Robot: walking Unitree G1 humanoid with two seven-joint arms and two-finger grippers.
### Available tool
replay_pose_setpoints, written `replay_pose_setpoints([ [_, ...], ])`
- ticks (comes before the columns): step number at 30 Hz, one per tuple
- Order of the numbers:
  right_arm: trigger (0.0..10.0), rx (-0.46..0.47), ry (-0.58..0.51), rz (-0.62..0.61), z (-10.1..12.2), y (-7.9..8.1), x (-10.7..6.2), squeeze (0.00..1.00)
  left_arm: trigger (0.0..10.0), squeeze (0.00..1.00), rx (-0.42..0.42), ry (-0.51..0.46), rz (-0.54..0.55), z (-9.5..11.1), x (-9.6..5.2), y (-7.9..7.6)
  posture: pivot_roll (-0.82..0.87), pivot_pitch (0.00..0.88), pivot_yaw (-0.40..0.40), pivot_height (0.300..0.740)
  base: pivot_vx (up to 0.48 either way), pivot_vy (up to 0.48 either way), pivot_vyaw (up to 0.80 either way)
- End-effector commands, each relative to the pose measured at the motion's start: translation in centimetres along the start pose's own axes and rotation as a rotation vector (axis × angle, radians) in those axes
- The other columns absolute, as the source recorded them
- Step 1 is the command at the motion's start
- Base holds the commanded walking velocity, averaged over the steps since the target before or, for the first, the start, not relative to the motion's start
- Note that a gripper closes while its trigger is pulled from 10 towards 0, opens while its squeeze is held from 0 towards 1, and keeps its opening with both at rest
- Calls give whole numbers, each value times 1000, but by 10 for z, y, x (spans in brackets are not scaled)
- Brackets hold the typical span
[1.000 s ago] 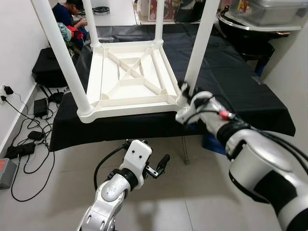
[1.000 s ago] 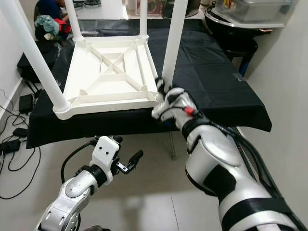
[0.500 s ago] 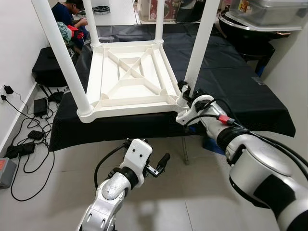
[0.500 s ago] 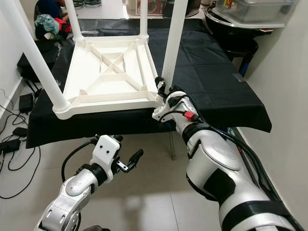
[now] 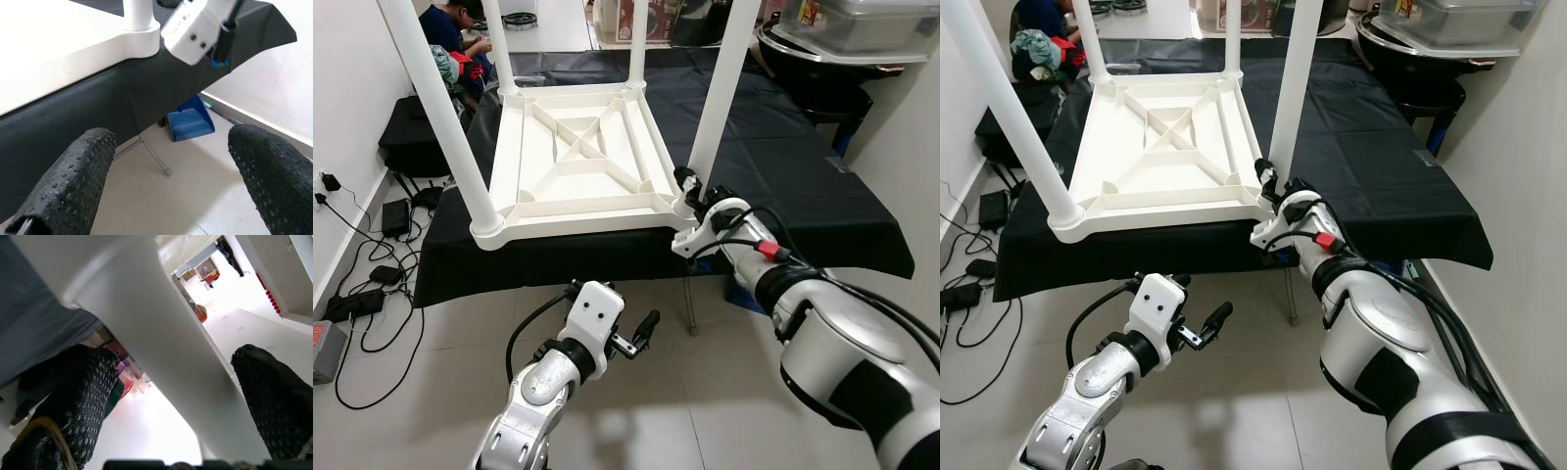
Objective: Building children table
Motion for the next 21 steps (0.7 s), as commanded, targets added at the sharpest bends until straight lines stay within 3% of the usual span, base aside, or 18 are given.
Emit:
replay_pose_setpoints([
  [1,10000,0,5,-6,3,0,-1,0,10000,0,-7,12,-2,-4,1,-2,46,61,-60,740,0,0,0],
  [6,10000,-4,13,-14,2,-1,-1,0,10000,0,-7,12,-2,-4,2,-2,45,60,-58,740,0,0,0],
  [12,10000,63,30,-34,0,0,-1,0,10000,0,-5,8,0,-4,2,-2,49,63,-58,740,0,0,0],
  [13,10000,92,91,-97,-60,-58,20,0,10000,0,-5,7,2,-4,1,-2,54,66,-60,740,0,0,0],
  [14,10000,92,91,-97,-60,-58,20,0,10000,0,-5,7,2,-4,1,-2,54,66,-60,740,0,0,0],
  [15,10000,98,136,-157,-112,-112,25,0,10000,0,-5,7,3,-4,1,-2,52,64,-58,740,0,0,0],
  [16,10000,103,157,-200,-145,-150,21,0,10000,0,-4,6,3,-3,1,-1,52,64,-58,740,0,0,0],
  [17,10000,103,157,-200,-145,-150,21,0,10000,0,-4,6,3,-3,1,-1,52,64,-58,740,0,0,0],
  [18,10000,98,167,-225,-162,-169,17,0,10000,0,-3,6,3,-3,1,-1,53,64,-59,740,0,0,0],
  [21,10000,104,157,-231,-163,-170,16,0,10000,0,-2,7,4,-3,1,-1,52,65,-58,740,0,0,0],
])
Point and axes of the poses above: a point about 5 cm out from each wrist's last joint towards the gripper, its own x axis pointing out of the wrist towards the gripper, its own z axis along the axis of the wrist's last joint, y = z × x, the point moved 3 cm from there along x, pointing out of the wrist towards the gripper, and after that the axes turned 11 degrees about -x, right-handed, at the moved point
